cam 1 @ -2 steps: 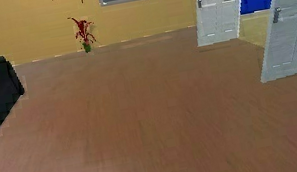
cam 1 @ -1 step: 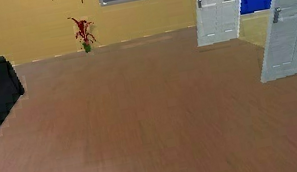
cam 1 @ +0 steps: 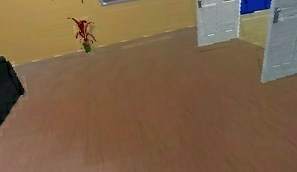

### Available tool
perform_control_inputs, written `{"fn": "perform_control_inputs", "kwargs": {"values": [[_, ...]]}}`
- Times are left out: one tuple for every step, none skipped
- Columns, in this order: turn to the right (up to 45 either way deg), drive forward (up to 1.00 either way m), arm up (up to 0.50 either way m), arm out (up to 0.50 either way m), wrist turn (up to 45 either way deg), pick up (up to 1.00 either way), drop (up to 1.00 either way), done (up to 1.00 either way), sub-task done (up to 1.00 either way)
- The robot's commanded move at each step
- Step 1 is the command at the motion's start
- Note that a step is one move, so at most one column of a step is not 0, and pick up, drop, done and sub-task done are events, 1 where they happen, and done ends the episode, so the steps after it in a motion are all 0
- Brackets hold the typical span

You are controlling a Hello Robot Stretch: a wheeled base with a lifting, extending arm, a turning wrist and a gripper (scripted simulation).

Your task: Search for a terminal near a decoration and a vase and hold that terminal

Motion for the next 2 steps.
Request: {"fn": "perform_control_inputs", "kwargs": {"values": [[0.0,0.00,0.00,0.00,45.0,0.00,0.00,0.00,0.00],[0.0,0.00,0.00,0.00,15.0,0.00,0.00,0.00,0.00]]}}
